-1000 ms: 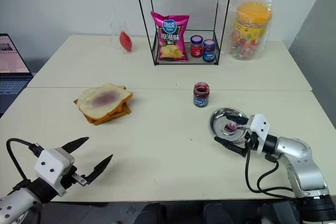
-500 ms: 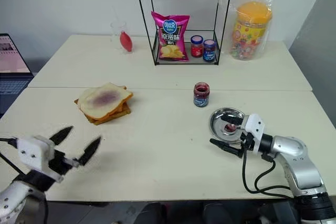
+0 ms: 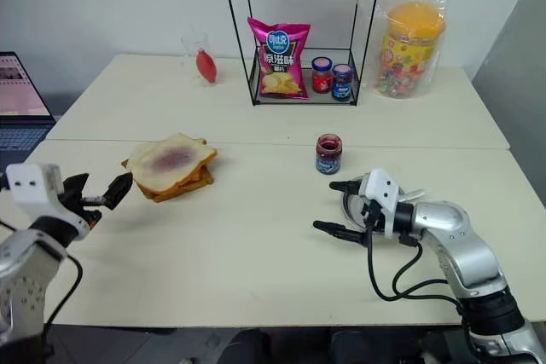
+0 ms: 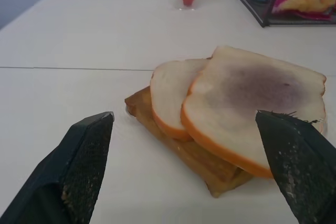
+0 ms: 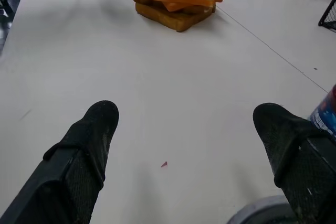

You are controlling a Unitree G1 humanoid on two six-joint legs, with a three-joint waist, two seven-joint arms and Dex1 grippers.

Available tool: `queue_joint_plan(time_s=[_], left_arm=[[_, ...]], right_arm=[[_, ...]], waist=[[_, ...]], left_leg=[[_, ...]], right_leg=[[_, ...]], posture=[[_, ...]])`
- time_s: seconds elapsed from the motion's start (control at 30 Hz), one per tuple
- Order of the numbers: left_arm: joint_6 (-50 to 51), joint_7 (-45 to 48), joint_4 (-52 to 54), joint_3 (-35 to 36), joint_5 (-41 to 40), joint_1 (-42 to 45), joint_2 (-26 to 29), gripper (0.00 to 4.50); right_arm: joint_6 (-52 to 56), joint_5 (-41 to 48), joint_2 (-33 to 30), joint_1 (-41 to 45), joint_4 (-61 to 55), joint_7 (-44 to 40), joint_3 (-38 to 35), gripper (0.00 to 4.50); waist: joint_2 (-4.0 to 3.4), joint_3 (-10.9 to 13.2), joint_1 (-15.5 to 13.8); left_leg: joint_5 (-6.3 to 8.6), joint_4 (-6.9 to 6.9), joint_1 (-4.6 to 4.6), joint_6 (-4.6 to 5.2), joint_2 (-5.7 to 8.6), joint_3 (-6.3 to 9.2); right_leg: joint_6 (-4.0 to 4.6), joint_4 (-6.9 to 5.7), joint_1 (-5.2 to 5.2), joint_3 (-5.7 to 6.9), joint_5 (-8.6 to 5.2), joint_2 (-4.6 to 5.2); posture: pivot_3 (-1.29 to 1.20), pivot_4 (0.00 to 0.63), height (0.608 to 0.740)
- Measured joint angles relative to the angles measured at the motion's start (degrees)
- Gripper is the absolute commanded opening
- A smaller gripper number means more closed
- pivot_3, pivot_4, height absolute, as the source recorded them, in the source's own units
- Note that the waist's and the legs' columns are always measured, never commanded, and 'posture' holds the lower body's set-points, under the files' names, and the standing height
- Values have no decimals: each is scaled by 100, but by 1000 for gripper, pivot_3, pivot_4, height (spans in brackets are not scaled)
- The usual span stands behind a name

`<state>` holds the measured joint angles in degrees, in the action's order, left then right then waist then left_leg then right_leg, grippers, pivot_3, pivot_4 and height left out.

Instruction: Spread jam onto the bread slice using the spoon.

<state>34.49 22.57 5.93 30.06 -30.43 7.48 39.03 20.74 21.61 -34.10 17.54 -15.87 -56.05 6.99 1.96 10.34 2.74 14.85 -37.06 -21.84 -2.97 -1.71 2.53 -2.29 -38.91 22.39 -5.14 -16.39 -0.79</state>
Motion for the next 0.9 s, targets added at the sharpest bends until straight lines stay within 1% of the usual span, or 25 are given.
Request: queue_joint_plan(time_s=[0.03, 0.13, 0.23, 0.33, 0.43, 0.63, 0.9], left_arm=[[40, 123, -198, -85, 1, 174, 106, 4500], [39, 337, -653, -303, 58, 477, 173, 4500], [-58, 555, -1610, -670, 373, 1082, 331, 4500], [-185, 773, -2117, -864, 537, 1418, 435, 4500], [-404, 1057, -2609, -1118, 732, 1767, 461, 4500], [-622, 1443, -2968, -1365, 898, 2113, 460, 4500], [-852, 1782, -3038, -1418, 912, 2188, 429, 4500]], right_arm=[[-2, 0, 43, 13, -22, -4, 19, 4486], [-2, -4, 77, 19, -17, -5, 58, 4486], [12, -3, 113, 72, -51, 14, 94, 4486], [65, 5, 129, 79, -149, 29, 98, 4486], [117, 298, 188, 106, -344, -2, 63, 4486], [212, 629, 188, 234, -516, -17, -71, 4486], [348, 668, 149, 236, -653, 33, -71, 4486]], waist=[[0, 0, 2], [-1, 0, 7], [0, 0, 6], [0, 0, 5], [0, 0, 1], [0, 0, -31], [0, 0, -40]], left_leg=[[0, 0, 0, 0, 1, -2], [0, 1, -3, 0, 2, -4], [0, 2, -8, 0, 0, 7], [0, 4, -9, 0, 1, 8], [0, 4, -13, 0, 1, 11], [0, 1, -15, 0, 2, 20], [0, 3, -19, 0, 0, 21]], right_leg=[[0, 0, 0, -1, 0, 0], [10, 1, 2, -2, 6, 4], [21, 0, 6, 8, 12, 1], [23, -2, 7, 9, 13, 2], [24, -1, 9, 11, 13, 3], [24, -4, 7, 19, 14, 4], [25, -4, 12, 20, 14, 4]], posture=[[0, 150, 740], [0, 150, 740], [0, 150, 740], [0, 150, 740], [0, 150, 740], [0, 150, 740], [0, 150, 740]])
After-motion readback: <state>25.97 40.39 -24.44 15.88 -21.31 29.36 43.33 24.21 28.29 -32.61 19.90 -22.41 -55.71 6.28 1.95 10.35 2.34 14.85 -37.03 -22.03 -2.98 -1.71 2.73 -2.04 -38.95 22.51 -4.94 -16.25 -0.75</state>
